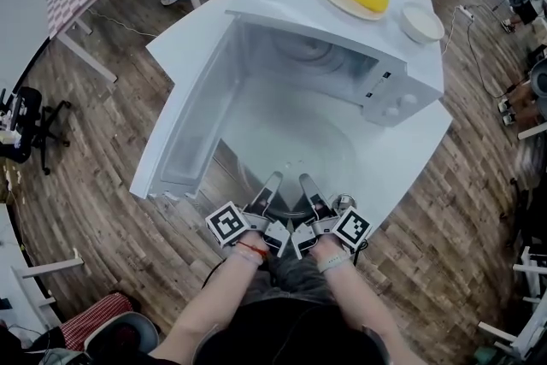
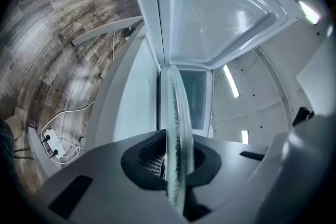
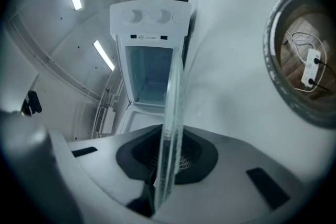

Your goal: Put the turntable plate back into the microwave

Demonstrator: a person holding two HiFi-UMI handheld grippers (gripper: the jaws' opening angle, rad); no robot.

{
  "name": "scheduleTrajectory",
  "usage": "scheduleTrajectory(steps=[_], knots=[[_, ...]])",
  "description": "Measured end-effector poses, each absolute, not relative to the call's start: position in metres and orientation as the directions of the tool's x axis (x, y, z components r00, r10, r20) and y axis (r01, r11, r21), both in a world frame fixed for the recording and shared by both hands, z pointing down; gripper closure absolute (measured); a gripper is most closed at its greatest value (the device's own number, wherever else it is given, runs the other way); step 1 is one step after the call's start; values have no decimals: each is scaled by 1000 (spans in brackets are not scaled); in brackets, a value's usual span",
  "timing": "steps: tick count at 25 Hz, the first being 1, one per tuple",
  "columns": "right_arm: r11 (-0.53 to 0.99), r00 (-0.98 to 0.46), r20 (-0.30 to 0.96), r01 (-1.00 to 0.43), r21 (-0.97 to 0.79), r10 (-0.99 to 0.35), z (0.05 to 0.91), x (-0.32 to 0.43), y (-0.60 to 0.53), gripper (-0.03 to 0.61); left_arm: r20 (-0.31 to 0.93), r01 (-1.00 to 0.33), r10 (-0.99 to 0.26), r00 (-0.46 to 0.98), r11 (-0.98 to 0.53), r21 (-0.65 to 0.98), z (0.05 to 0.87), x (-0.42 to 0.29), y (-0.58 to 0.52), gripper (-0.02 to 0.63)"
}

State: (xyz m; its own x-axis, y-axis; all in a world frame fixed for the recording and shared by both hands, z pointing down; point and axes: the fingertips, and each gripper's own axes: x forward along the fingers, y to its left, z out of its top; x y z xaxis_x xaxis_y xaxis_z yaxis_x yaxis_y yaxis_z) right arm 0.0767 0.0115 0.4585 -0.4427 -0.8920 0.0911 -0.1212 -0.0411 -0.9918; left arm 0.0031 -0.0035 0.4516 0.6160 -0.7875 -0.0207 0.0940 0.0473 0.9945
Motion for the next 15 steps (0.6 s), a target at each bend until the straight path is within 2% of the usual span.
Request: scheduleTrajectory(steps=[15], knots=[[-27,-483,84,-123,-992,-871,456,91,-20,529,-20,81,-815,580,33,996,451,16,-31,583]])
